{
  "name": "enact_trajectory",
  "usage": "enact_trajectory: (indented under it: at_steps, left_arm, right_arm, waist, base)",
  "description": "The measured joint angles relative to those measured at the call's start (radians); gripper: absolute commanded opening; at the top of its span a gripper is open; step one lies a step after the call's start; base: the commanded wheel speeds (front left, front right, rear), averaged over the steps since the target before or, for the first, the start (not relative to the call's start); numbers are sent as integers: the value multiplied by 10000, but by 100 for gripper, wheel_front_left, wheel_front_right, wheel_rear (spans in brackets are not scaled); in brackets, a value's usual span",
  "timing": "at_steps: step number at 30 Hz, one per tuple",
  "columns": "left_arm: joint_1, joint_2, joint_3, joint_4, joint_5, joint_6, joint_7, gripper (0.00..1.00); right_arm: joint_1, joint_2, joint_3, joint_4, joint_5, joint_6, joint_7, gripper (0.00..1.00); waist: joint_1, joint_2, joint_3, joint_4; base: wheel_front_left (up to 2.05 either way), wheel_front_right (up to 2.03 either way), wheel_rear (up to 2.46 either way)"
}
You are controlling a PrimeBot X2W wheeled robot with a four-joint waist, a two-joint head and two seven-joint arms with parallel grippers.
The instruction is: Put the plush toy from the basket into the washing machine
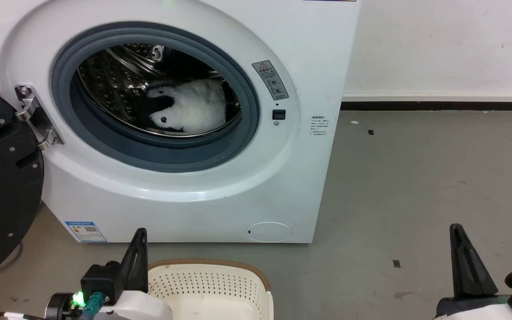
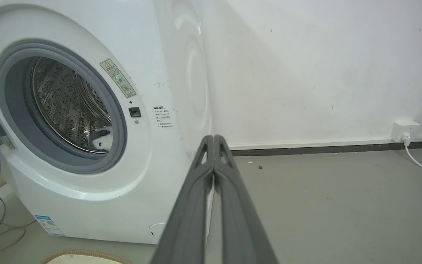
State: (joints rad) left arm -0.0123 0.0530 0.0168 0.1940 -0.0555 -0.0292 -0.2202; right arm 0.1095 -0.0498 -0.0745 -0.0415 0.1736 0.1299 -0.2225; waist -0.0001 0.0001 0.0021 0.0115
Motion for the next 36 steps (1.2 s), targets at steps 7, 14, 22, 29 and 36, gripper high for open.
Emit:
enact_trajectory:
  at_steps: [7,14,22,29,36]
  left_arm:
    - [0,0,-8,-117,10,12,123,0]
    - [0,0,-23,-249,15,29,276,0]
    - [0,-2,-29,-368,86,42,445,0]
    - [0,-2,-40,-487,90,44,577,0]
    - [0,-4,-50,-619,117,92,708,0]
  right_arm:
    - [-35,0,59,21,-151,0,111,0]
    - [-122,0,105,42,-244,0,284,0]
    - [-164,0,150,71,-337,0,453,0]
    - [-233,0,188,86,-428,0,587,0]
    - [-276,0,226,115,-522,0,727,0]
  waist:
    - [1,0,-1,-8]
    - [1,-1,-3,-15]
    - [1,-1,-4,-24]
    - [1,0,-5,-31]
    - [1,0,-7,-38]
  base:
    - [0,0,0]
    - [0,0,0]
    - [0,0,0]
    - [0,0,0]
    - [0,0,0]
